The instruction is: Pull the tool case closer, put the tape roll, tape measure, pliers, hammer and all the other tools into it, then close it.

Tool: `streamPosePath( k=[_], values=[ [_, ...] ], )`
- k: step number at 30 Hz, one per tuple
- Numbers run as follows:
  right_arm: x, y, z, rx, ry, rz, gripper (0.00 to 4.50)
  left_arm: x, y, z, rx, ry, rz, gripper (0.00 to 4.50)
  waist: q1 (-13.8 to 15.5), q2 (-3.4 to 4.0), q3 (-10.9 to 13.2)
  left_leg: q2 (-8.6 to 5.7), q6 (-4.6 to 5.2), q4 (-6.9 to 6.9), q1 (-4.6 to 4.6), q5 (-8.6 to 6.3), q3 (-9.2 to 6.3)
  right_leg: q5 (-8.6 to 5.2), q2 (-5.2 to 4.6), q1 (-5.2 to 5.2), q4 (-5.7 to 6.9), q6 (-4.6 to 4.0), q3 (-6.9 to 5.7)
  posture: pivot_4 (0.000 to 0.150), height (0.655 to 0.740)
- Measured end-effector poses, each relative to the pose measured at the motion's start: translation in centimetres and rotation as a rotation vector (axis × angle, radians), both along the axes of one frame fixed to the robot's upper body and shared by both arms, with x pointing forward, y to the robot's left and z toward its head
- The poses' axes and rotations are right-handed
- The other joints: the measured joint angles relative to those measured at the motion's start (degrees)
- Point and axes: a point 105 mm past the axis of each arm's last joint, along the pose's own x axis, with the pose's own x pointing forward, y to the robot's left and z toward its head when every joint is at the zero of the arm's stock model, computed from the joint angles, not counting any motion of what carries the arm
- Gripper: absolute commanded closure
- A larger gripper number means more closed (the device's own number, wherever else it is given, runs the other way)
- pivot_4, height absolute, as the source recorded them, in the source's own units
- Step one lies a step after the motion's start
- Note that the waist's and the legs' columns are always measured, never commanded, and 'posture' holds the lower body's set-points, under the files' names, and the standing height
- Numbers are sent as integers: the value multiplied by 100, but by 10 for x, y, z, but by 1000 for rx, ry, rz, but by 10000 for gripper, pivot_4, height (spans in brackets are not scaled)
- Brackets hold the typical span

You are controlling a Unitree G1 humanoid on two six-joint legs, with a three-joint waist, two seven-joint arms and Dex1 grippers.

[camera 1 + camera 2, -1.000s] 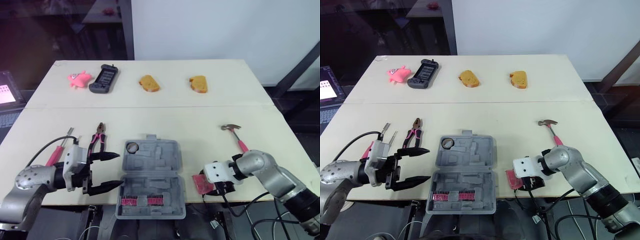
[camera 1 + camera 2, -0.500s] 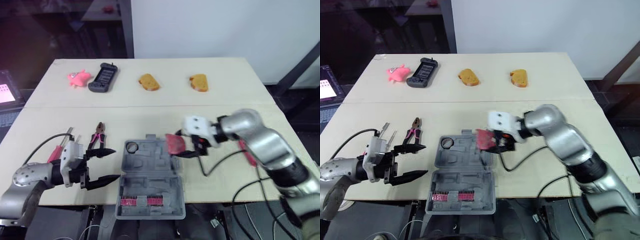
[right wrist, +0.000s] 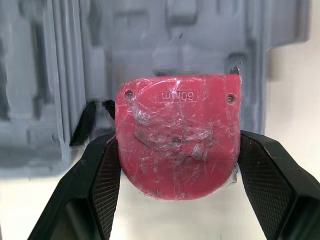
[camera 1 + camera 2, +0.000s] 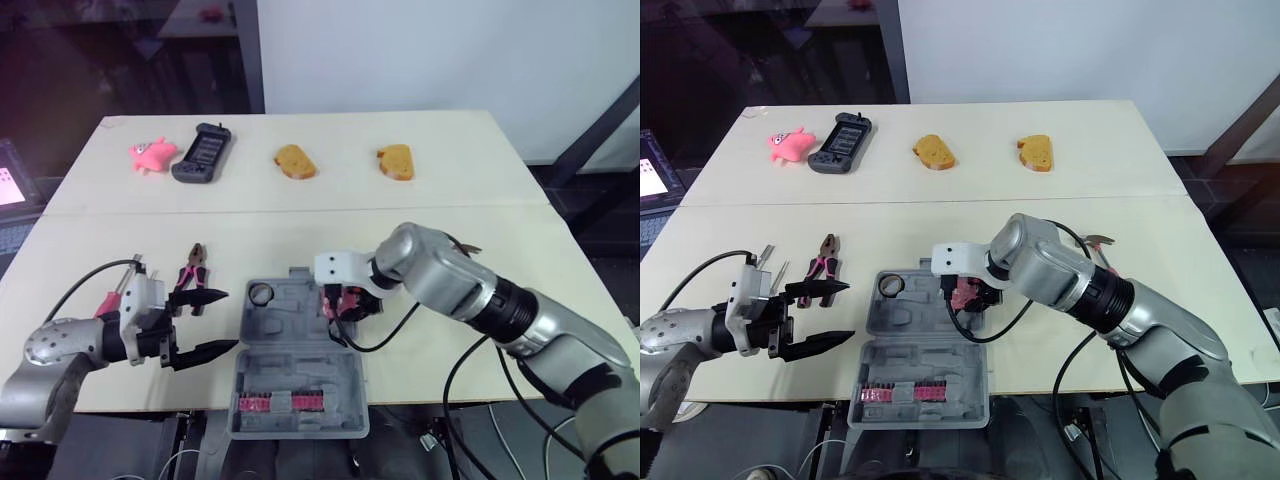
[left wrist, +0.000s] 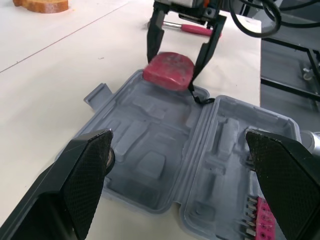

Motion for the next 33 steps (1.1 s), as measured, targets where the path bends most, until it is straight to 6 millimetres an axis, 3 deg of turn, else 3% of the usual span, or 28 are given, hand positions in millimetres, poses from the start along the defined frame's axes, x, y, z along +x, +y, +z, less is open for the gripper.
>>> streamPosePath(
  k=[10,16,33],
  values=[
    [17,0,-5,-40,-22,-78,15662,-2,-4,-2,-14,0,16,0,-91,0,0,0,-2,0,0,1,-3,1,0,1,2,0,-1,1500,7400],
    [19,5,-18,-83,-13,-68,15662,-3,-5,-2,-20,-3,19,0,-104,0,0,0,-2,-1,1,1,-3,1,0,0,2,0,0,1500,7400],
    [25,16,-24,-76,-43,-47,15662,-3,-5,-3,-21,4,23,0,-106,0,0,0,-2,-1,1,1,-4,1,0,0,3,0,-1,1500,7400]
  ],
)
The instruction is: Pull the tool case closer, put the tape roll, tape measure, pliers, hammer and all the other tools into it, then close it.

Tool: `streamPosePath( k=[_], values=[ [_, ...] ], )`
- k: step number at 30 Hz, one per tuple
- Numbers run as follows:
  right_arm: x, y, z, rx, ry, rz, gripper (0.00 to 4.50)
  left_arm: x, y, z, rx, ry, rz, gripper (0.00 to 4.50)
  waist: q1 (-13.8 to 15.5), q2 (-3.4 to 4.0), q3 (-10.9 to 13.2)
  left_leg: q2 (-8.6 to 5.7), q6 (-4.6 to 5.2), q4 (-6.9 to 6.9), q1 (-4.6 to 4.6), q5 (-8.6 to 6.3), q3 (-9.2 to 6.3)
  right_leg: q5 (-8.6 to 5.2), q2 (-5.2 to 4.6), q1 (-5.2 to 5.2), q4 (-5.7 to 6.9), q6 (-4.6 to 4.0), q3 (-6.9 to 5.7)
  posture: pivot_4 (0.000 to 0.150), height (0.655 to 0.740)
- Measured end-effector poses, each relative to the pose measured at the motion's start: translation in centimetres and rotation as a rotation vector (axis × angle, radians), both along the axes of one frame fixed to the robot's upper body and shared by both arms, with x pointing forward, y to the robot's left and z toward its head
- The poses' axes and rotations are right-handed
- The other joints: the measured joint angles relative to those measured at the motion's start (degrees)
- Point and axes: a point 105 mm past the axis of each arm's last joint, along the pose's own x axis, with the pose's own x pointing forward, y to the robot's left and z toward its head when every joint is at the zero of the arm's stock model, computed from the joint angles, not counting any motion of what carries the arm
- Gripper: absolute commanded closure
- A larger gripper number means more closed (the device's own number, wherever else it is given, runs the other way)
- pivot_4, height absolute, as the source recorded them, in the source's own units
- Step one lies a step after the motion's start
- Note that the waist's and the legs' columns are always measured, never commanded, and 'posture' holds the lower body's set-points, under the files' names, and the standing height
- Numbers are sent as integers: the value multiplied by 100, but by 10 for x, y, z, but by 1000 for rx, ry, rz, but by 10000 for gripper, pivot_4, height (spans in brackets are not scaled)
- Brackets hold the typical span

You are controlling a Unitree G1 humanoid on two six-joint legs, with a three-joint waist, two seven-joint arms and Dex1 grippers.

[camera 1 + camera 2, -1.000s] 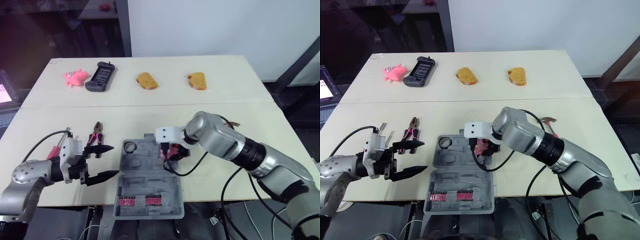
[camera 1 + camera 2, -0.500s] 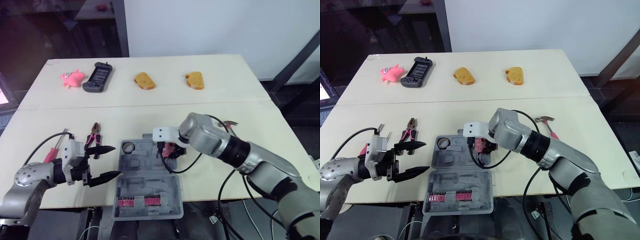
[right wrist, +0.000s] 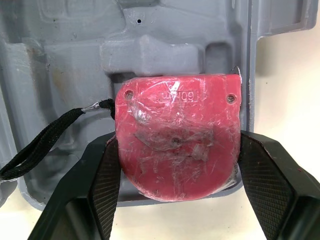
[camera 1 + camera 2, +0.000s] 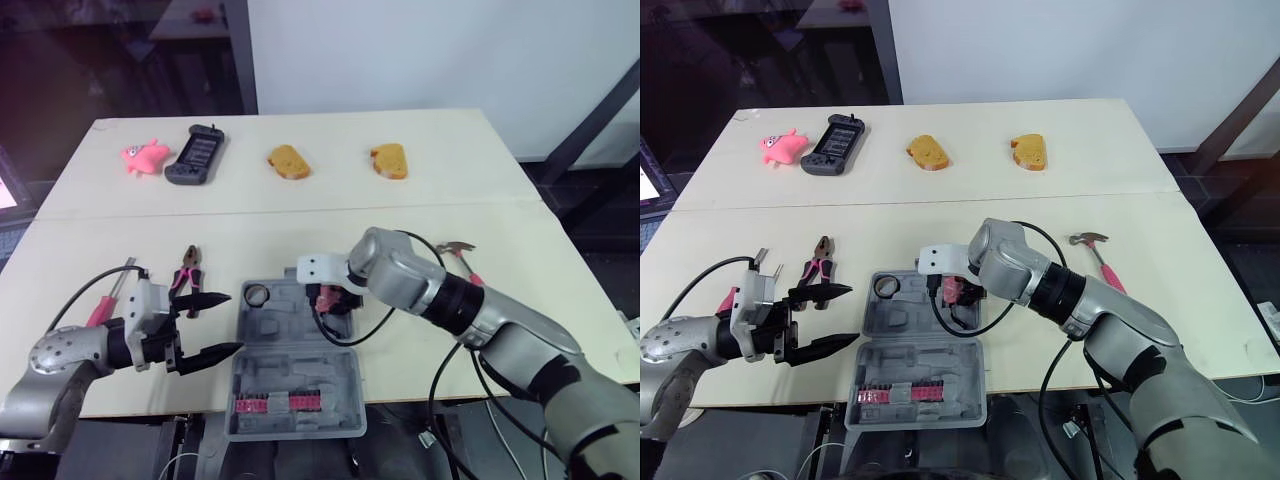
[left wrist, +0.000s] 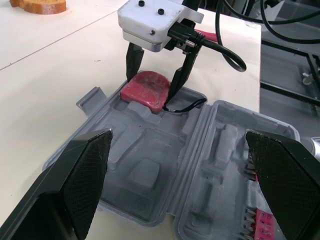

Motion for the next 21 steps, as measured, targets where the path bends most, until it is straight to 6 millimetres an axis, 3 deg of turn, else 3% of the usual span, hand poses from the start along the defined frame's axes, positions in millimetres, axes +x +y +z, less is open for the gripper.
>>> streamPosePath(
  k=[2,5,8,13,18,21],
  values=[
    [0,0,0,4,2,-2,15662,0,0,0,0,0,0,0,1,0,0,0,0,1,0,0,0,0,0,0,0,0,0,1500,7400],
    [-1,0,1,16,11,-11,682,0,0,0,0,0,-1,0,1,0,0,0,0,-1,0,0,0,0,0,0,0,0,0,1500,7400],
    [-4,2,4,29,11,-10,257,0,-1,1,0,-3,-5,0,1,1,0,0,0,-1,0,0,0,0,0,0,0,0,0,1500,7400],
    [-9,4,26,114,11,-27,257,-1,-3,2,1,-5,-11,0,9,0,0,0,0,-2,0,0,0,0,-1,0,-1,0,0,1500,7400],
    [-10,5,52,273,3,-46,257,-2,-4,3,1,-7,-15,0,9,-1,0,0,0,-2,0,0,0,0,-1,1,-1,0,0,1500,7400],
    [-11,0,54,360,22,-74,257,-2,-4,2,0,0,-14,0,10,-1,0,0,0,-2,0,0,0,0,-1,2,-2,0,0,1500,7400]
  ],
)
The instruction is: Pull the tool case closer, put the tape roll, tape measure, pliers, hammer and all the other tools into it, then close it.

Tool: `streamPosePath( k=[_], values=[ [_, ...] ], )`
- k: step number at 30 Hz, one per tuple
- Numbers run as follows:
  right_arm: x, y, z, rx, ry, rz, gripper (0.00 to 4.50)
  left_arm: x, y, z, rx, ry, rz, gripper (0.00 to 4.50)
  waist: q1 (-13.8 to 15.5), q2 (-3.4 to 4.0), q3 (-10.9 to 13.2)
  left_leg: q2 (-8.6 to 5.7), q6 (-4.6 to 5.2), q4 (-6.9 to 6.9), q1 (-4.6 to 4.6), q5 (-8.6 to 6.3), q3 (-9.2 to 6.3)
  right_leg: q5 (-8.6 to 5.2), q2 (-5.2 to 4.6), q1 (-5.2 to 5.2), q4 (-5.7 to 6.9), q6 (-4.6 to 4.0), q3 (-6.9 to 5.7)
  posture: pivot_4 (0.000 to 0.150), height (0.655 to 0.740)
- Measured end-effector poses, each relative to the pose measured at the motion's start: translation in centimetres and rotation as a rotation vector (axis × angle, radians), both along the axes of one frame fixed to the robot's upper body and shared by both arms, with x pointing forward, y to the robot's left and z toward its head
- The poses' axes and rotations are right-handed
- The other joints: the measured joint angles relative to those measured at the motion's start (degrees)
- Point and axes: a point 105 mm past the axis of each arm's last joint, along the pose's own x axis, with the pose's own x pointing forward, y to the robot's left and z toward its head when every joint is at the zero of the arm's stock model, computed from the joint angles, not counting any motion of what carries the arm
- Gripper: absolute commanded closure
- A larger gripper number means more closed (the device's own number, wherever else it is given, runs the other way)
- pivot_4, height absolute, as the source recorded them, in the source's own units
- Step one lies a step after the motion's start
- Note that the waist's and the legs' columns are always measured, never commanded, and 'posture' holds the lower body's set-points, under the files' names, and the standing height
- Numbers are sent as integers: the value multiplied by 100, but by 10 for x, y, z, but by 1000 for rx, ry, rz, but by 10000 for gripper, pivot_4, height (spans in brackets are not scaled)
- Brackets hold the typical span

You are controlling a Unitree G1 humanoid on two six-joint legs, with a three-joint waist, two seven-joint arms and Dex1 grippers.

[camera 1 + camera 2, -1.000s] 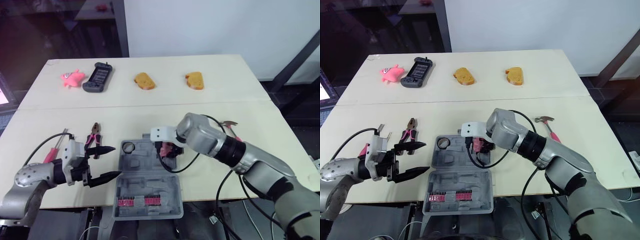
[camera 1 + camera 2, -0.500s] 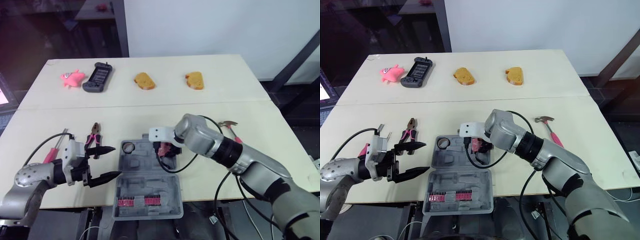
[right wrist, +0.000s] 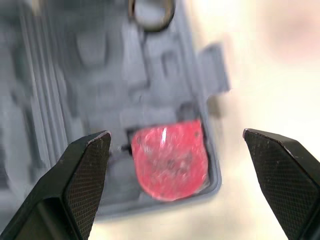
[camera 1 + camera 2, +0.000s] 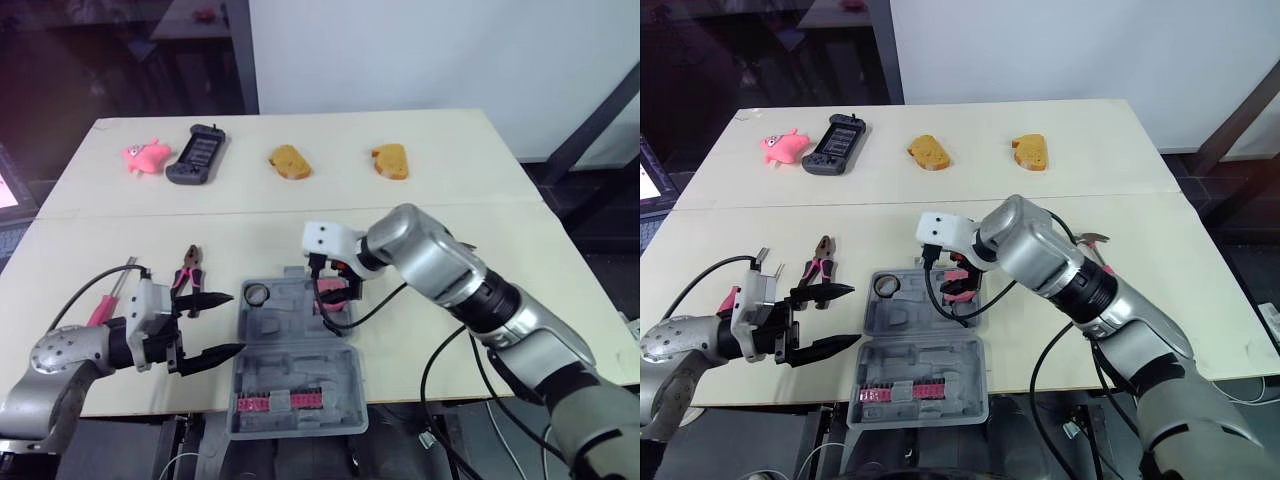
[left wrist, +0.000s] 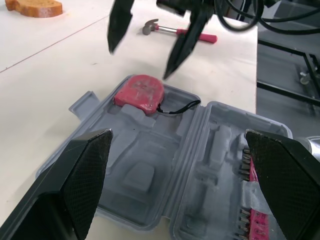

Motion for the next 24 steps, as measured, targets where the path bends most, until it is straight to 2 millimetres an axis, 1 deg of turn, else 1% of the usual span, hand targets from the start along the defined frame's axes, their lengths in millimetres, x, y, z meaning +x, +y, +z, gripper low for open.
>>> streamPosePath(
  k=[2,3,5,8,9,11,12,18,21,24],
  values=[
    [0,-8,-7,14,15,-17,257,0,0,0,0,3,1,0,0,0,0,0,0,0,0,0,1,0,0,0,0,0,0,1500,7400],
    [0,-9,-9,29,22,-21,2660,0,0,0,-1,4,1,0,0,0,0,0,0,0,0,0,1,0,0,0,0,0,0,1500,7400],
    [0,-10,-11,44,20,-19,9165,0,0,0,-1,2,0,0,-14,0,0,0,0,0,0,0,1,0,1,-2,0,0,2,1500,7400],
    [3,-8,-10,95,-36,-10,24134,1,0,0,-1,0,-1,0,-11,0,0,0,0,-3,0,0,0,0,2,-2,0,0,2,1500,7400],
    [3,-6,-9,112,-41,-2,28769,0,0,0,-1,0,-1,0,-9,0,0,0,0,-3,0,0,0,0,2,-2,0,0,2,1500,7400],
    [2,-5,-11,127,-41,6,39843,0,0,0,-1,0,-1,0,-2,0,0,0,0,-3,0,0,1,0,1,-1,-1,0,2,1500,7400],
    [1,-6,-13,137,-43,6,44250,0,0,0,-2,1,0,0,-1,0,0,0,0,-3,0,0,1,0,1,0,-2,0,2,1500,7400],
    [-3,-11,-25,210,-73,-11,44250,-1,1,-3,-1,14,5,0,3,-1,1,0,0,-1,0,0,1,0,1,1,-2,0,2,1500,7400],
    [-6,-18,-29,269,-95,-53,44250,-2,0,-3,-1,14,6,0,5,-1,0,0,0,-2,0,0,1,0,1,2,-2,1,2,1500,7400],
    [-12,-23,-41,308,-87,-91,44250,-4,1,-4,0,22,13,0,-1,-2,0,0,0,-2,0,0,2,-1,2,2,-3,1,4,1500,7400]
  ],
)
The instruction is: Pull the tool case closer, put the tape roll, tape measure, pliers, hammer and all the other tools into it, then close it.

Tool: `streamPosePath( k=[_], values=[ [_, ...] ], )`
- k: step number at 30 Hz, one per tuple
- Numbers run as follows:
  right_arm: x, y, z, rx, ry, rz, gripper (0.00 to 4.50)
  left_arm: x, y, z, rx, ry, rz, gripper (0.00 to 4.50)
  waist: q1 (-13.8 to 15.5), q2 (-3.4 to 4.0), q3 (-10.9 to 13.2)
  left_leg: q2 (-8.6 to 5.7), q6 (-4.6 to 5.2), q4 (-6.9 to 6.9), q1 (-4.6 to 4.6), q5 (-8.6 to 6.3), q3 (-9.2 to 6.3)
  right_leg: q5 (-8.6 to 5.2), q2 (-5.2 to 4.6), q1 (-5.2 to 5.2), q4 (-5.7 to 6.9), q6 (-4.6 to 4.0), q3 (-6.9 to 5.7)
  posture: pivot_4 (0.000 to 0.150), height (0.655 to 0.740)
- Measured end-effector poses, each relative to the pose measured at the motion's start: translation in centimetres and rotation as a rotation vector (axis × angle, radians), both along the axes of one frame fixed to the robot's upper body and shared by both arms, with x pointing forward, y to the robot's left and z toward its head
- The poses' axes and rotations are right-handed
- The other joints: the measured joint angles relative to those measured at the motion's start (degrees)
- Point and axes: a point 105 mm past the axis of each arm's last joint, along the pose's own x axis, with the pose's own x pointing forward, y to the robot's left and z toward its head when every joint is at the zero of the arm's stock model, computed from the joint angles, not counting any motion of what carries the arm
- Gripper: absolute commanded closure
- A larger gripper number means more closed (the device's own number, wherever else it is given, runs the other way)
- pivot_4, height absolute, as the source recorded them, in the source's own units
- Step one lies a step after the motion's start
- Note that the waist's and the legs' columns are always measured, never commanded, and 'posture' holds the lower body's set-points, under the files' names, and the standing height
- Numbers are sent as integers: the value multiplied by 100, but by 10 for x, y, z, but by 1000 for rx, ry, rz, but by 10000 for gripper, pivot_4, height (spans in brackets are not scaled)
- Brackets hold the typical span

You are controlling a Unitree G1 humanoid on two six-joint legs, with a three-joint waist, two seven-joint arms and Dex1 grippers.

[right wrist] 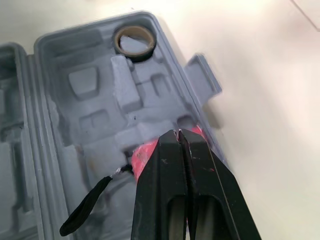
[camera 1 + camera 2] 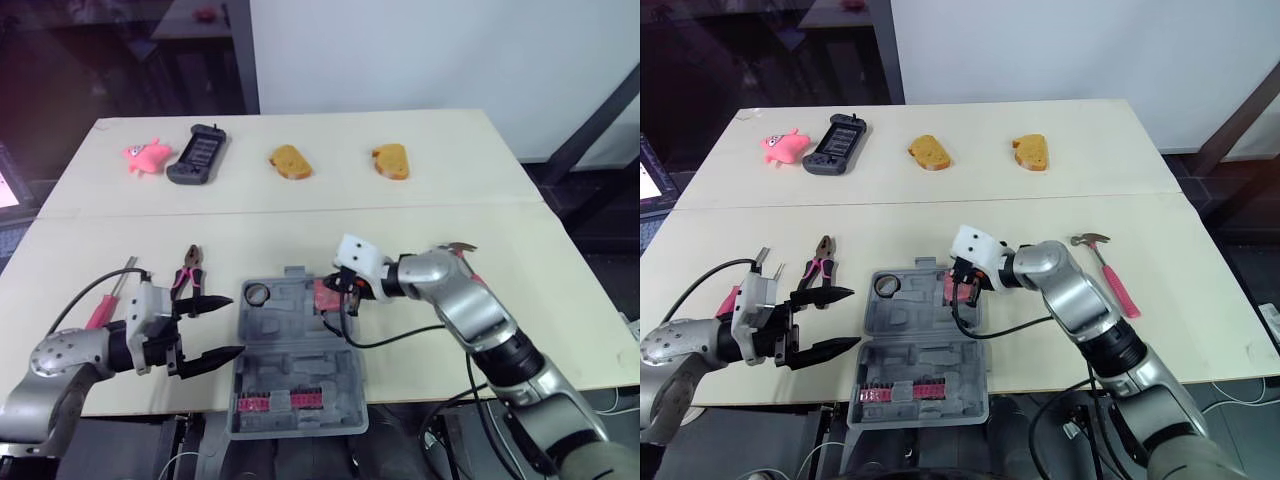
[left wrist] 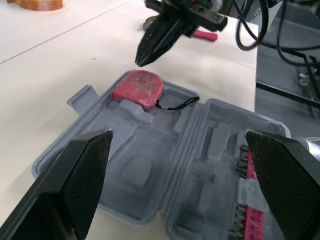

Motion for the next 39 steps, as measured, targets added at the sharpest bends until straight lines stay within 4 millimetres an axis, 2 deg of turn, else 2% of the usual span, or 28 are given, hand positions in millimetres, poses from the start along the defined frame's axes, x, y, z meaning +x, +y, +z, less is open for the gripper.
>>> streamPosePath(
  k=[3,4,6,10,19,22,24,31,39],
  values=[
    [0,1,0,69,-12,-42,44250,0,0,0,1,-2,4,0,-2,0,0,0,-1,1,2,1,-1,0,3,0,1,0,1,1500,7400],
    [0,1,0,76,-15,-48,41904,0,0,0,1,-3,4,0,3,0,0,0,-2,2,2,1,-1,0,2,1,0,0,1,1500,7400],
    [0,-1,0,82,-19,-58,36178,0,0,0,1,-2,7,0,5,-1,0,0,-3,3,2,2,0,0,1,3,0,0,1,1500,7400],
    [1,-2,0,81,-27,-65,16577,1,0,0,1,-3,11,0,6,0,0,0,-3,1,2,2,-1,0,2,3,0,0,1,1500,7400],
    [5,-4,-2,99,-48,-93,16577,1,1,0,3,-3,13,0,5,0,0,0,-3,1,2,2,-1,0,2,3,0,0,1,1500,7400],
    [6,-5,-4,100,-46,-100,24415,1,1,1,5,-3,13,0,6,-1,0,0,-3,1,2,2,-1,0,2,3,0,0,2,1500,7400],
    [6,-5,-4,101,-48,-99,34122,1,1,1,6,-3,13,0,4,0,0,0,-3,1,2,2,-1,0,2,3,0,0,2,1500,7400],
    [7,-6,-4,102,-65,-103,34122,1,1,1,10,-4,12,0,6,0,0,0,-3,1,2,2,-1,0,2,3,0,0,2,1500,7400],
    [9,-13,-24,95,-53,-178,34122,2,1,3,12,-10,10,0,3,-1,0,0,-3,1,2,2,-1,0,2,3,0,0,2,1500,7400]
  ],
)
